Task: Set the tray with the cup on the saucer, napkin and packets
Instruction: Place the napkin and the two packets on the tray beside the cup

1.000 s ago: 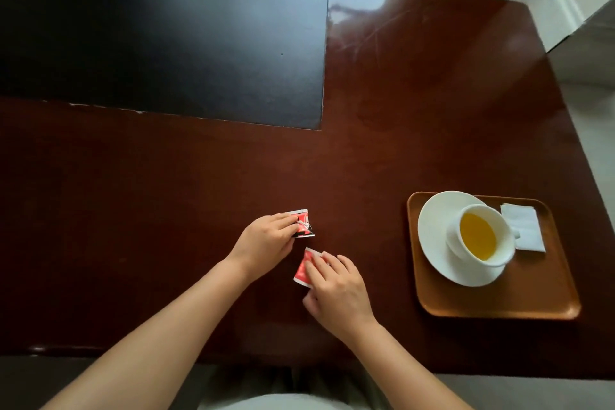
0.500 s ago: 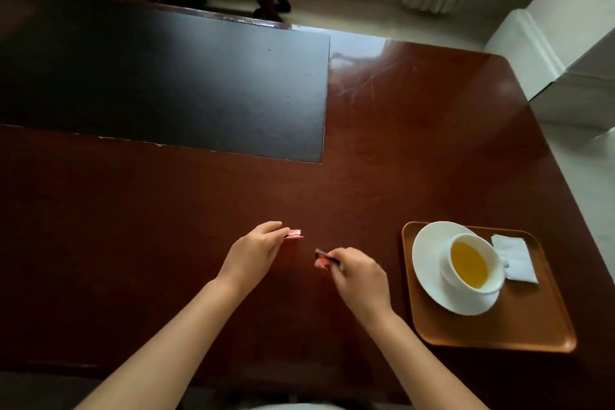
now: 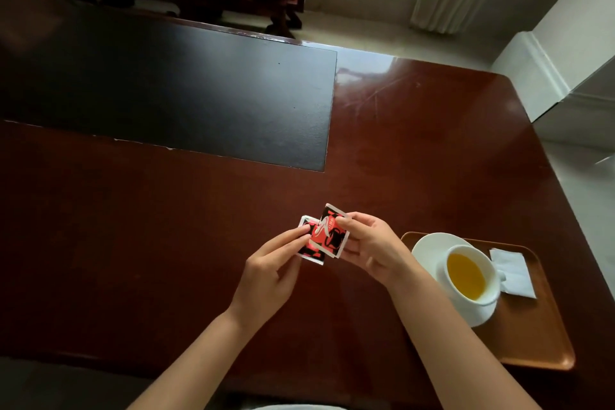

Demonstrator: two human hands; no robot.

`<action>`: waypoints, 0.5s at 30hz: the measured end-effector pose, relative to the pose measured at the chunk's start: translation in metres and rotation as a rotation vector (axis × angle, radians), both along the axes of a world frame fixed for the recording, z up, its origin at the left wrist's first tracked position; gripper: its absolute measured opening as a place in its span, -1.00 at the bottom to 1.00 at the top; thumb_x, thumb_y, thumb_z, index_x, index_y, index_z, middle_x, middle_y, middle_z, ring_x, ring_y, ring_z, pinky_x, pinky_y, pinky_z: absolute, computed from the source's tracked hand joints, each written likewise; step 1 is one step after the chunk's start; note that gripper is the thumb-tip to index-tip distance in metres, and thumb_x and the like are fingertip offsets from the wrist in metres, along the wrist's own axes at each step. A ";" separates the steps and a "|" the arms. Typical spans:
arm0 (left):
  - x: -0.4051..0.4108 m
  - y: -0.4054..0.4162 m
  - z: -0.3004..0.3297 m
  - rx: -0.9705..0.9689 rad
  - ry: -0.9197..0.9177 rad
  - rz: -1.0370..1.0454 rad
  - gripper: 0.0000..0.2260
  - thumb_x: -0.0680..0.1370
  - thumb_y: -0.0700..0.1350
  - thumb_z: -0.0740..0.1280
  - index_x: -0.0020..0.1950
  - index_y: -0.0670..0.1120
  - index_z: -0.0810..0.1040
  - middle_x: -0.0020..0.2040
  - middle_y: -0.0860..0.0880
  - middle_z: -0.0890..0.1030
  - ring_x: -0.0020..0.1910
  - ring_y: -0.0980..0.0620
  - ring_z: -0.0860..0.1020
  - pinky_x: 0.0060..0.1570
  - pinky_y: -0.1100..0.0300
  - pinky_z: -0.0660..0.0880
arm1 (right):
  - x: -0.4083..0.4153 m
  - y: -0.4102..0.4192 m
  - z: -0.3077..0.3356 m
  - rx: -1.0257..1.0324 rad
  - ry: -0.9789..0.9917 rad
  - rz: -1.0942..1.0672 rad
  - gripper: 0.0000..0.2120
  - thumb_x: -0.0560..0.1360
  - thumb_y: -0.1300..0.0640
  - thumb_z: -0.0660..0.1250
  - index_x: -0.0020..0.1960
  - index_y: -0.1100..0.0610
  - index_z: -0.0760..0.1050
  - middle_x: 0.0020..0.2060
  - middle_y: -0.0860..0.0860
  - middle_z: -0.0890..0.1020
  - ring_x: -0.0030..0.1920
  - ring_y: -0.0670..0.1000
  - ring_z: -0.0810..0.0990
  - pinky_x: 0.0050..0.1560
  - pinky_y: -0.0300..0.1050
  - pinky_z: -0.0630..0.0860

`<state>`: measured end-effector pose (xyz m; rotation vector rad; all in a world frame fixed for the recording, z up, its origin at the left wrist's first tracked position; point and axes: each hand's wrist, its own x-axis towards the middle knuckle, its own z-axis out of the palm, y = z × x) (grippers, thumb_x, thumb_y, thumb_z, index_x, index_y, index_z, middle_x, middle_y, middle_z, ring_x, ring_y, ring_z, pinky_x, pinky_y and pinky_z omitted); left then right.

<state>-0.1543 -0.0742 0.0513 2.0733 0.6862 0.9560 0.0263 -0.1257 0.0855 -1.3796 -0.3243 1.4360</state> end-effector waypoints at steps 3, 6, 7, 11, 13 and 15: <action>0.005 -0.009 0.009 -0.140 -0.055 -0.024 -0.54 0.40 -0.44 0.25 0.28 -0.16 0.47 0.26 0.01 0.51 0.27 0.16 0.47 0.21 0.27 0.44 | -0.006 -0.003 0.002 0.008 -0.074 -0.048 -0.87 0.48 0.26 0.33 -0.21 0.11 0.57 -0.24 0.09 0.70 -0.19 0.07 0.70 -0.24 -0.08 0.62; 0.008 -0.015 0.017 -0.395 -0.112 0.061 -0.62 0.52 -0.21 0.27 0.34 -0.13 0.41 0.21 0.02 0.54 0.11 0.14 0.58 0.02 0.28 0.55 | -0.009 -0.006 0.006 0.029 -0.234 -0.097 -0.95 0.46 0.29 0.35 -0.13 0.18 0.57 -0.23 0.09 0.69 -0.18 0.06 0.70 -0.24 -0.09 0.63; 0.011 -0.015 0.020 -0.483 -0.090 0.110 -0.62 0.53 -0.06 0.32 0.33 -0.09 0.41 0.14 0.05 0.58 -0.01 0.14 0.63 -0.10 0.29 0.57 | -0.009 -0.007 0.007 0.047 -0.280 -0.105 -0.96 0.45 0.30 0.36 -0.12 0.19 0.57 -0.24 0.08 0.68 -0.19 0.05 0.70 -0.23 -0.08 0.64; 0.022 -0.009 0.029 -0.622 0.010 0.185 -0.73 0.38 0.10 0.44 -0.03 -0.04 0.62 -0.24 0.03 0.68 -0.42 0.10 0.63 -0.39 0.38 0.49 | -0.013 -0.008 0.011 0.090 -0.435 -0.131 -0.93 0.41 0.29 0.41 -0.12 0.17 0.57 -0.18 0.11 0.67 -0.16 0.06 0.68 -0.23 -0.07 0.63; 0.026 -0.007 0.032 -0.627 -0.005 0.198 -0.87 0.38 -0.03 0.49 -0.16 -0.05 0.62 -0.29 -0.01 0.67 -0.43 0.09 0.63 -0.45 0.37 0.48 | -0.016 -0.009 0.013 0.097 -0.494 -0.135 -0.89 0.38 0.27 0.44 -0.11 0.15 0.57 -0.16 0.10 0.66 -0.15 0.01 0.67 -0.30 -0.22 0.57; 0.029 -0.008 0.032 -0.681 -0.038 0.169 -0.92 0.39 -0.12 0.49 -0.18 -0.06 0.62 -0.29 -0.06 0.67 -0.40 0.05 0.64 -0.48 0.36 0.47 | -0.016 -0.012 0.014 0.096 -0.544 -0.137 -0.85 0.37 0.24 0.46 -0.08 0.12 0.56 -0.16 0.06 0.65 -0.16 -0.06 0.65 -0.32 -0.33 0.52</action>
